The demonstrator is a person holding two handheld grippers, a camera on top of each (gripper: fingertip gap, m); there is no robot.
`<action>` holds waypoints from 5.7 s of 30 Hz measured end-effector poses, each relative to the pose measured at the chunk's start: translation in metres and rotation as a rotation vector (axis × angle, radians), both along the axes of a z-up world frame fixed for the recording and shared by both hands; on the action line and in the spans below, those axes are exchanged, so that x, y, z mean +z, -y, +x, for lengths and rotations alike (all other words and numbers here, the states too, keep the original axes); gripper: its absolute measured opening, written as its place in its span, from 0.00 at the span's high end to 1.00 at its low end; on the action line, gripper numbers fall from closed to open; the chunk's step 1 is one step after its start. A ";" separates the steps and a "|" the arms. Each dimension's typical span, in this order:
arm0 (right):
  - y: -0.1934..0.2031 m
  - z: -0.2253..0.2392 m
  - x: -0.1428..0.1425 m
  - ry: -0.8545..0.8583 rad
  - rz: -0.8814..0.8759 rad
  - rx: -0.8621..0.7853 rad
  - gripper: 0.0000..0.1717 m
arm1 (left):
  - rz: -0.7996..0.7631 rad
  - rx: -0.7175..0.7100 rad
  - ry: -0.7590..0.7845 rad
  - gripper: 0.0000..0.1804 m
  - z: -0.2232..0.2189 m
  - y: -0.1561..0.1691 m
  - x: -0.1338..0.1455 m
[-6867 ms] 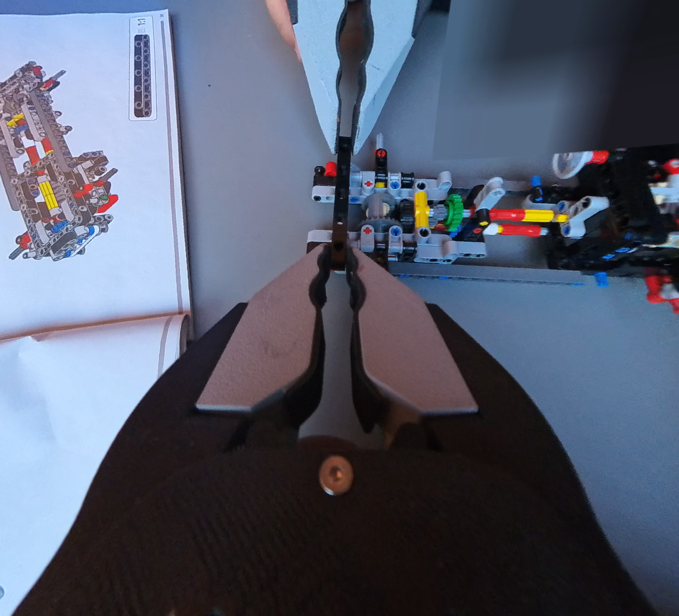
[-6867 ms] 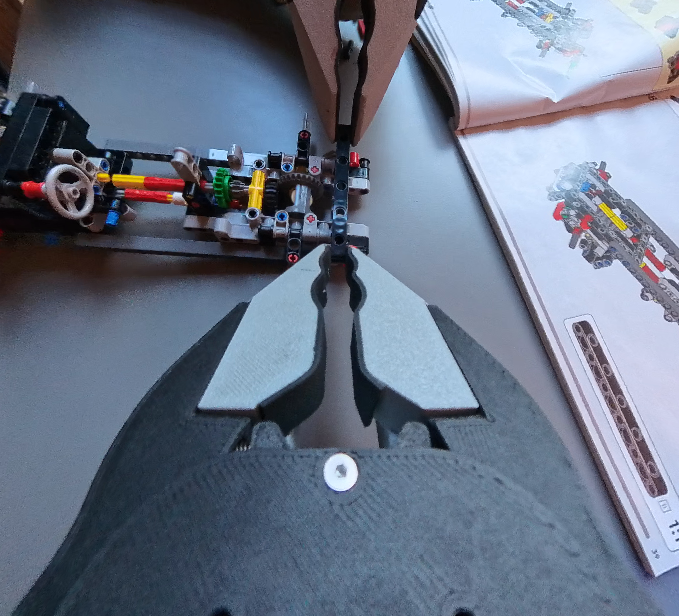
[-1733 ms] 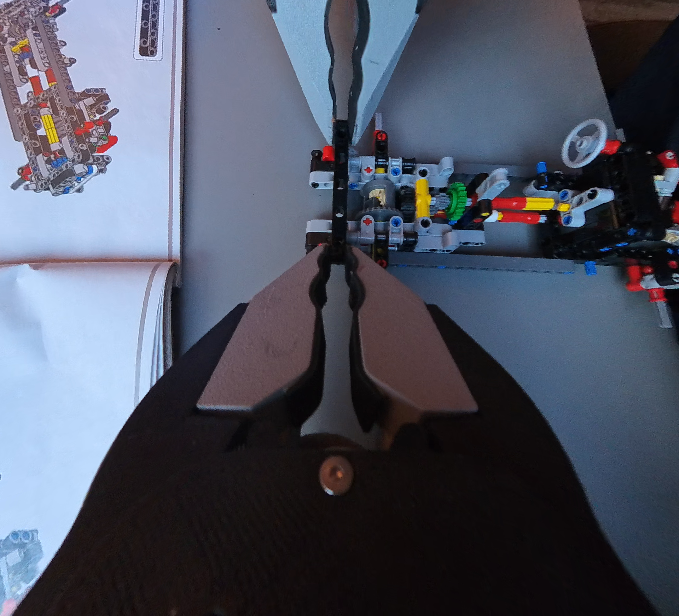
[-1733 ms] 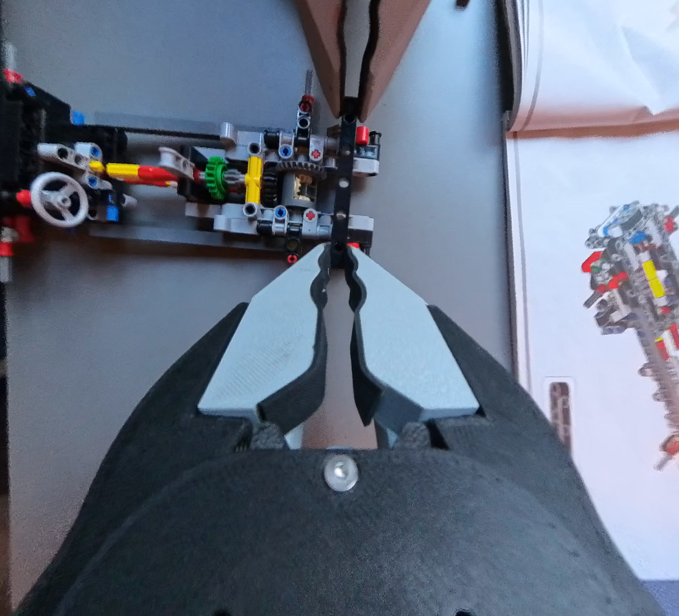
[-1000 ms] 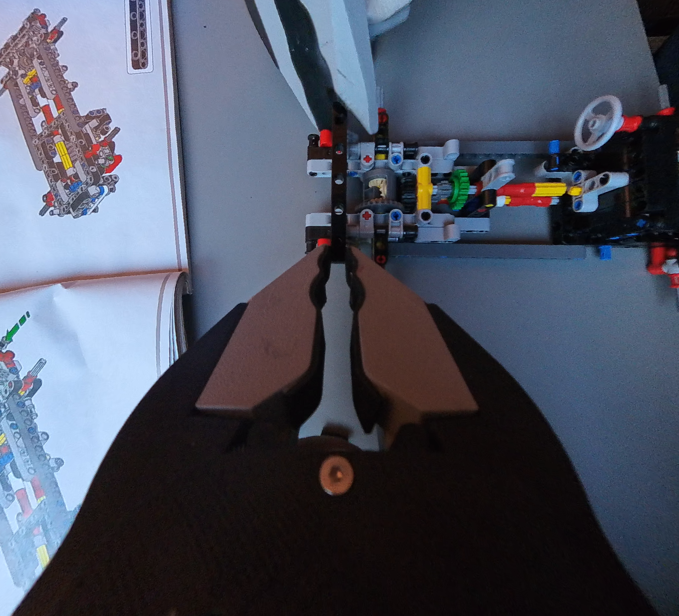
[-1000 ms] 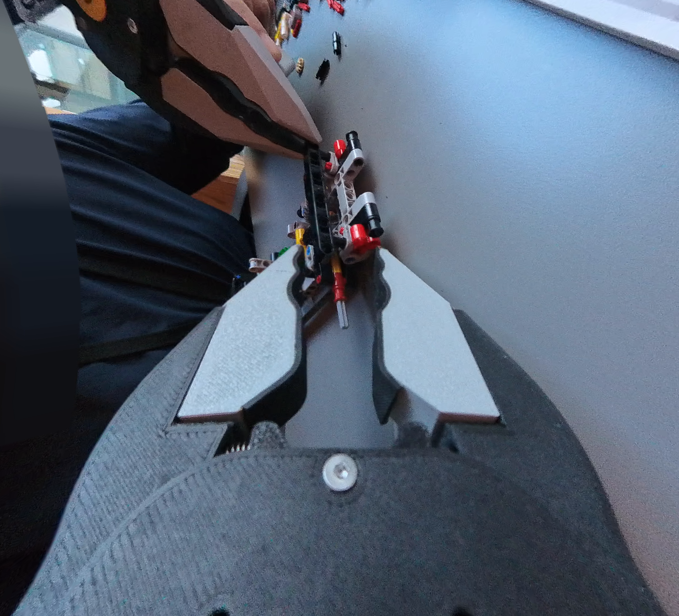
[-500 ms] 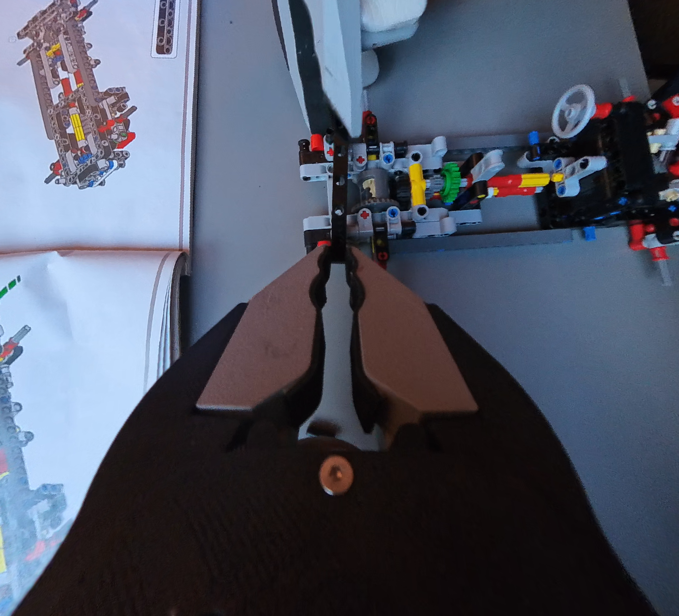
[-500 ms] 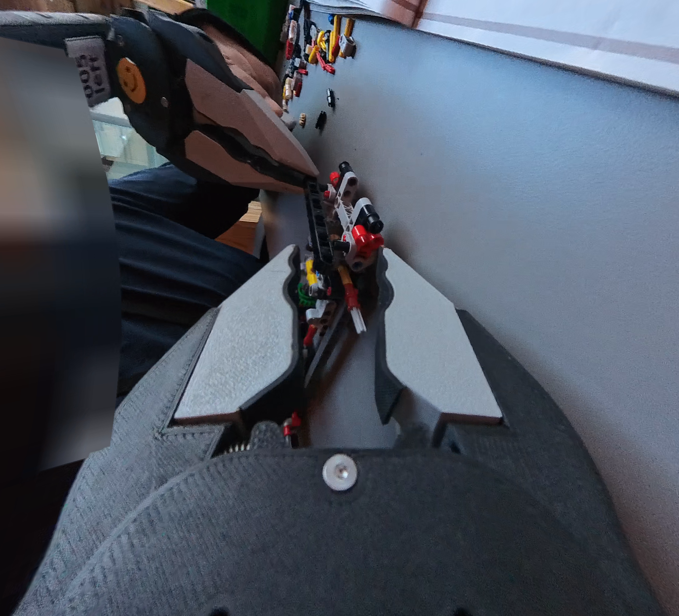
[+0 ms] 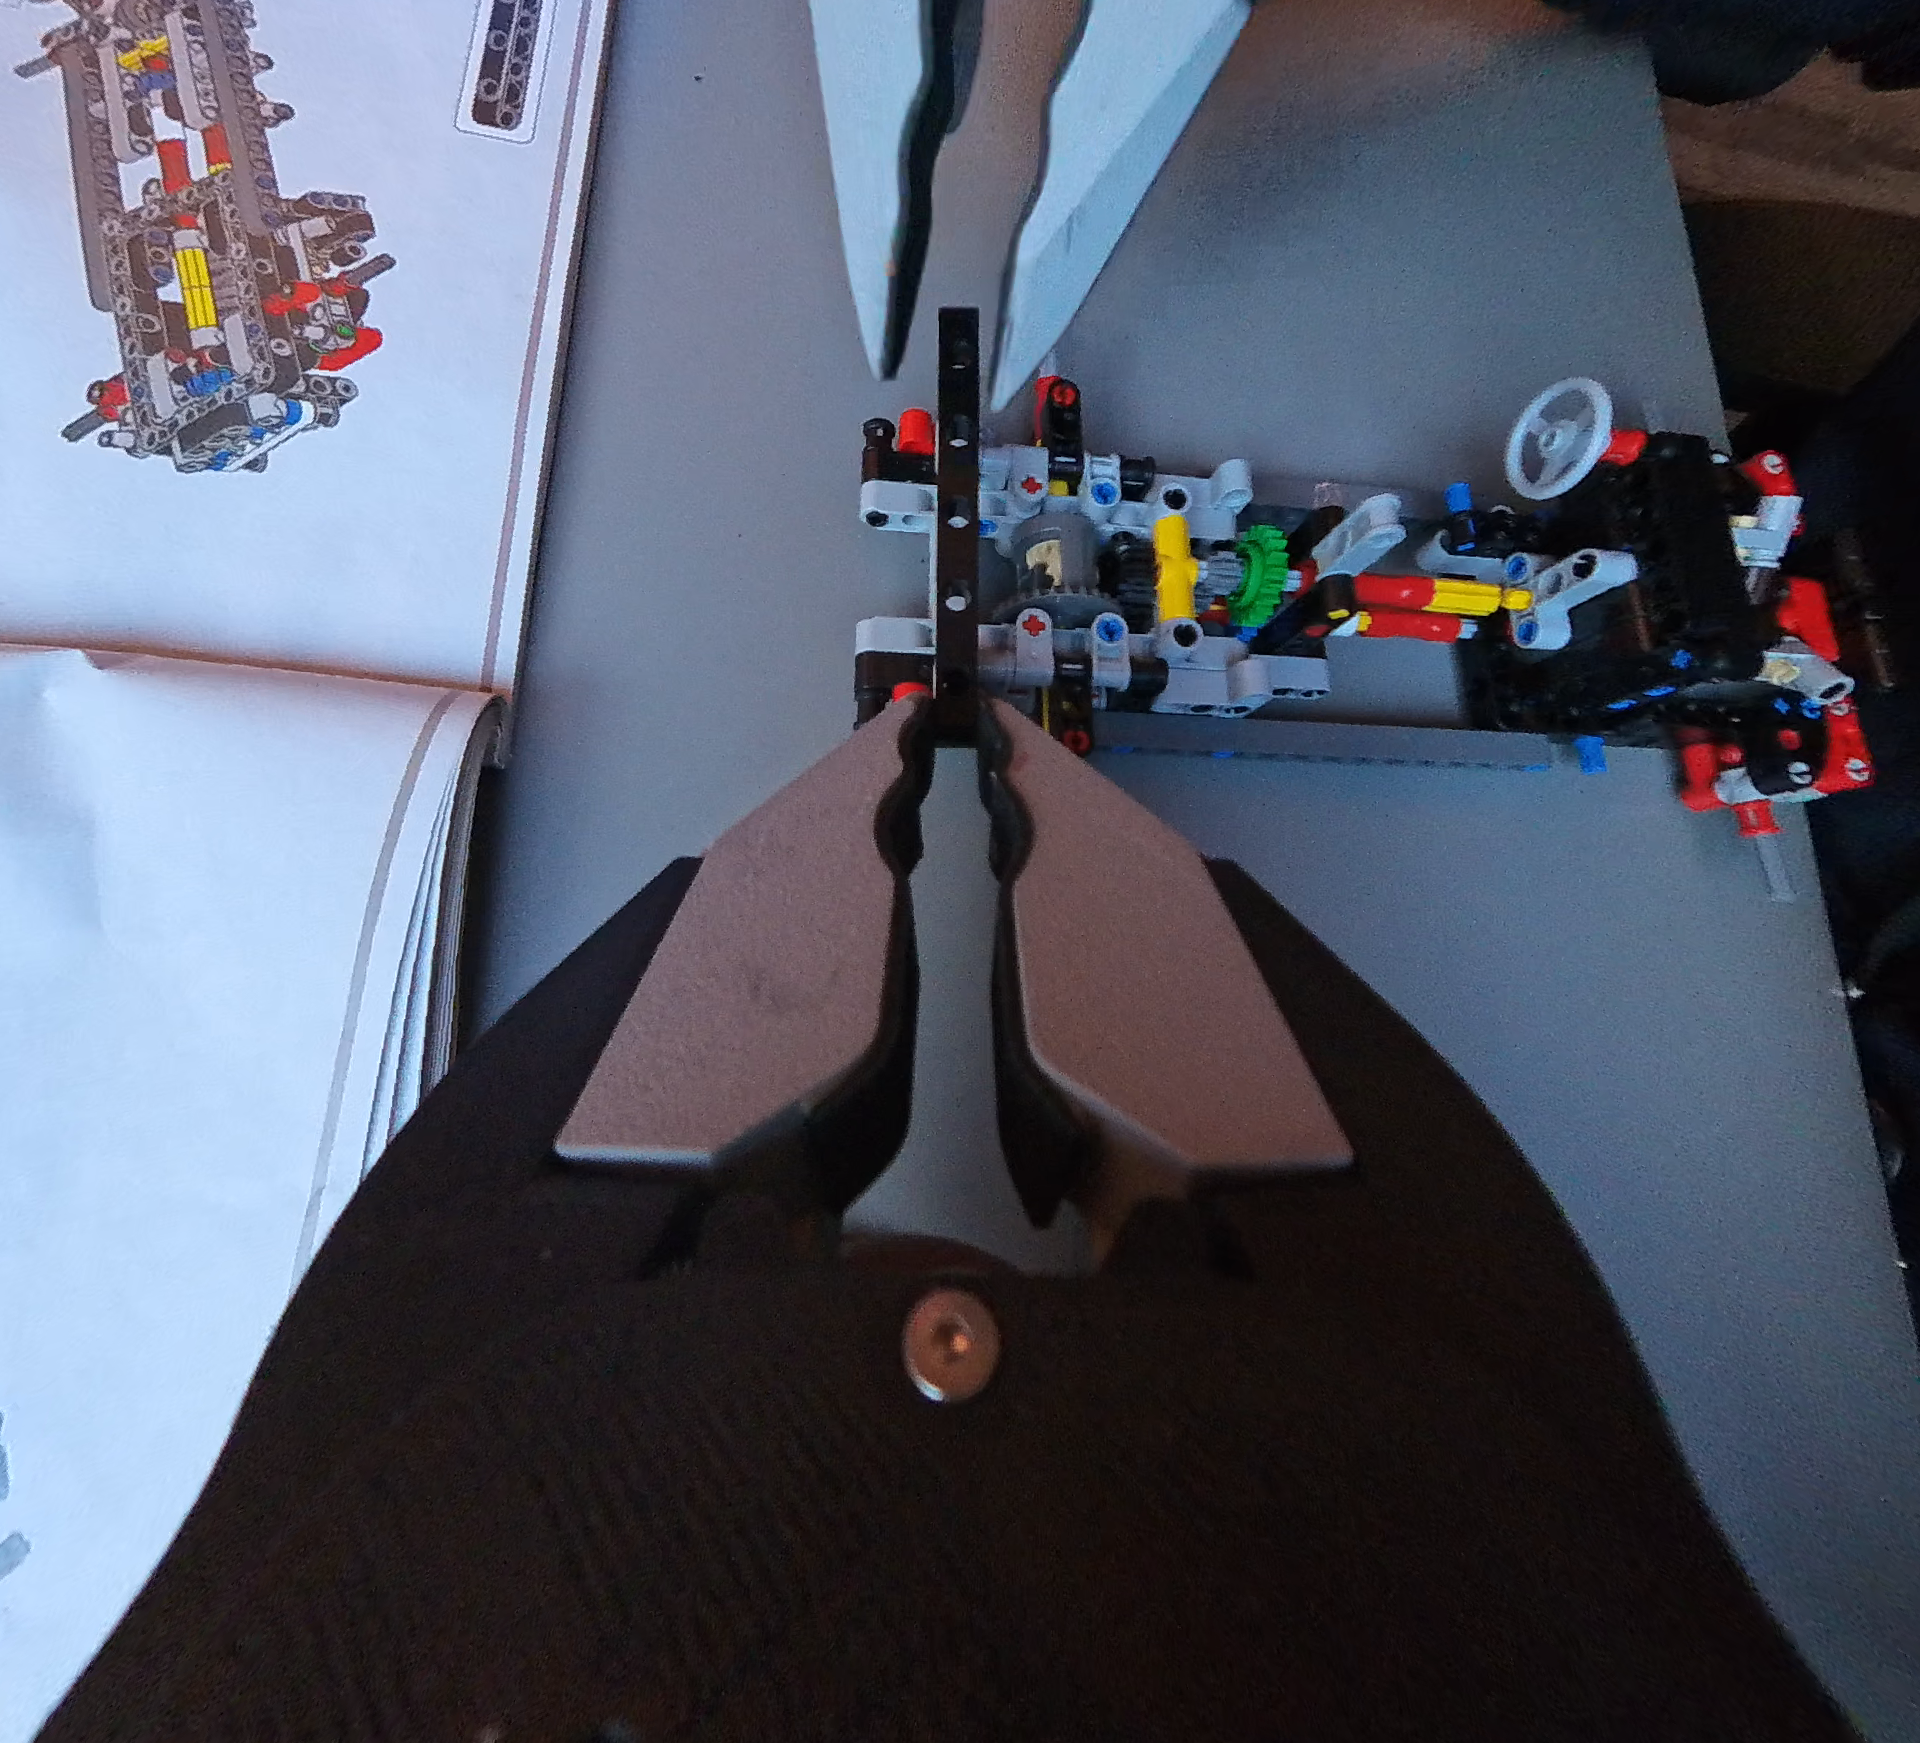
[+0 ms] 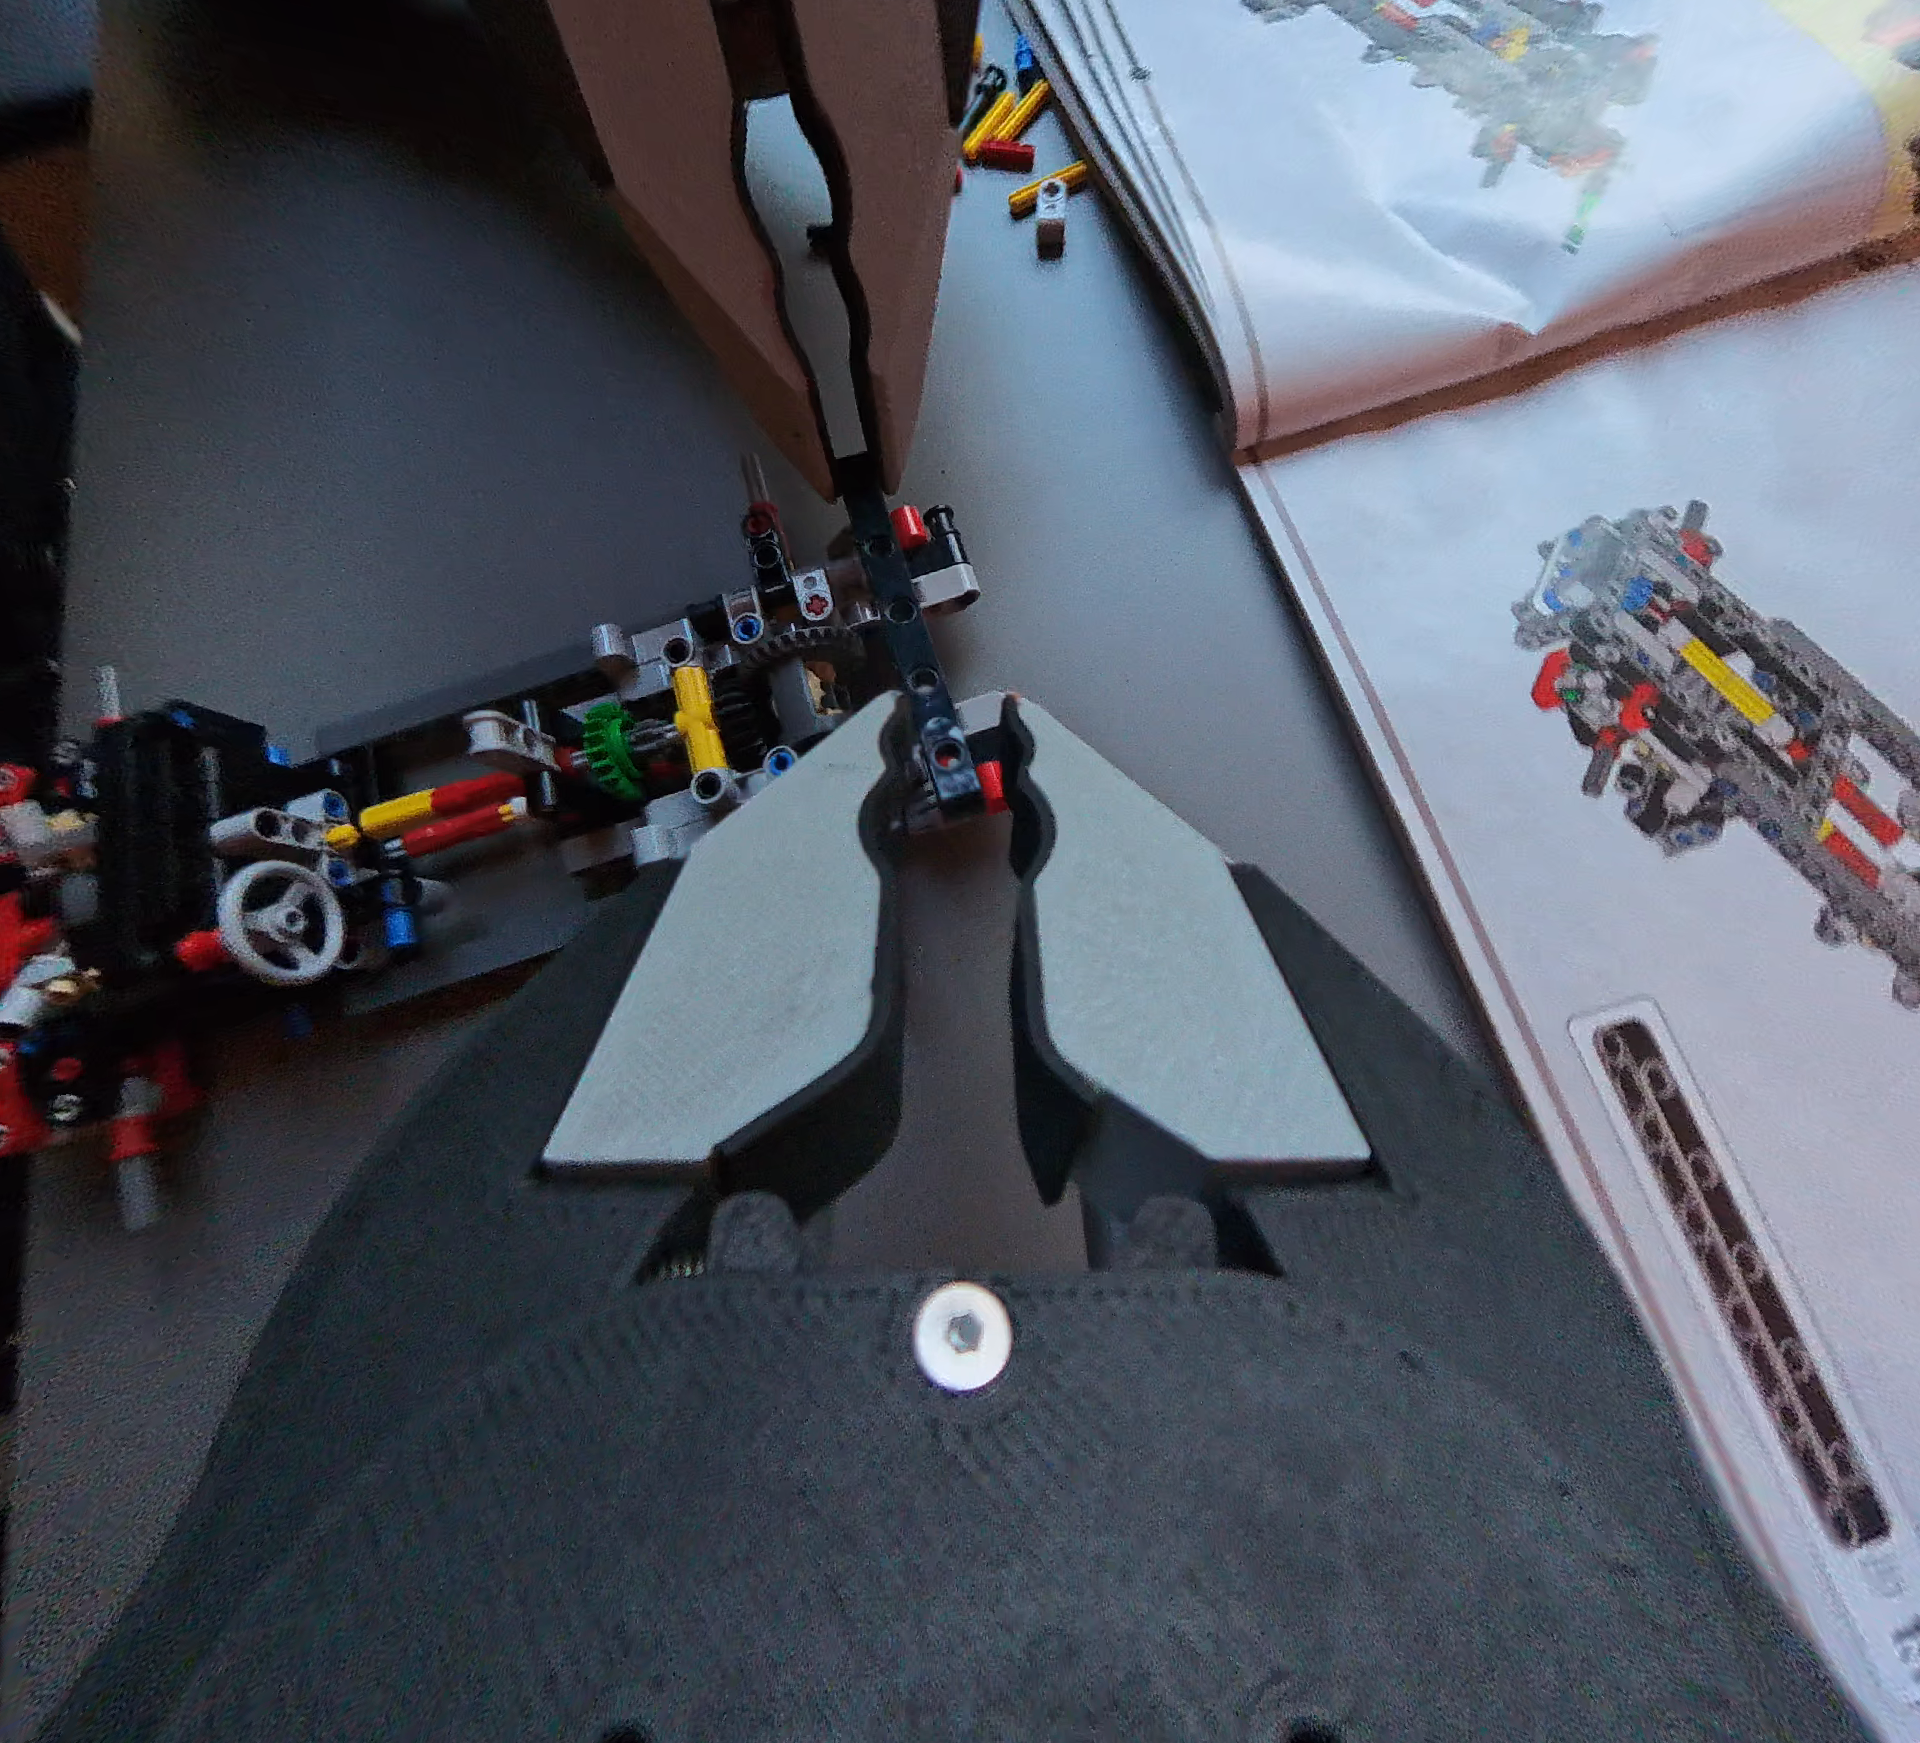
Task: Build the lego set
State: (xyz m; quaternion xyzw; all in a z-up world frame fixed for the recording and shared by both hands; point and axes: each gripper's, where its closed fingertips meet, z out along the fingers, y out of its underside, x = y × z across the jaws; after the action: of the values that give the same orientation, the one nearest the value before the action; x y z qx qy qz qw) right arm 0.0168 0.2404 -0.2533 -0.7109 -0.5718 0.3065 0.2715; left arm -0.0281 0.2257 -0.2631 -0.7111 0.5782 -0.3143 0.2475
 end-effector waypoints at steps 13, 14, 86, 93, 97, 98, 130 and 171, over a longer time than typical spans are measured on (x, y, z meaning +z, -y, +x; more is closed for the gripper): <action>0.012 -0.023 -0.002 0.006 0.025 0.192 0.95 | -0.028 -0.006 0.026 0.97 0.002 0.000 0.000; 0.013 -0.025 -0.003 0.018 0.035 0.202 0.95 | -0.027 -0.008 0.027 0.97 0.003 0.000 0.001; 0.015 0.035 -0.011 0.068 0.056 0.207 0.97 | -0.024 -0.034 0.100 0.93 0.036 -0.002 0.024; 0.015 0.032 -0.016 0.111 0.090 0.238 0.97 | 0.006 -0.114 0.018 0.95 0.070 0.006 0.005; 0.015 0.032 -0.017 0.115 0.092 0.252 0.97 | 0.020 -0.114 0.024 0.98 0.071 0.004 0.004; 0.015 0.032 -0.017 0.118 0.090 0.252 0.97 | 0.028 -0.111 0.027 0.98 0.072 0.004 0.004; 0.009 0.024 -0.013 -0.049 -0.457 0.065 0.86 | 0.074 -0.048 0.041 0.97 0.065 0.004 0.002; 0.005 0.016 0.010 -0.038 -0.187 0.062 0.95 | 0.010 -0.013 0.087 0.97 0.056 0.004 0.002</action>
State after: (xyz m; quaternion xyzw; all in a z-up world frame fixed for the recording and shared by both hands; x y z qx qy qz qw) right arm 0.0332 0.2354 -0.2429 -0.7090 -0.5572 0.3804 0.2053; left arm 0.0275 0.2219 -0.2609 -0.6919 0.5729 -0.3435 0.2740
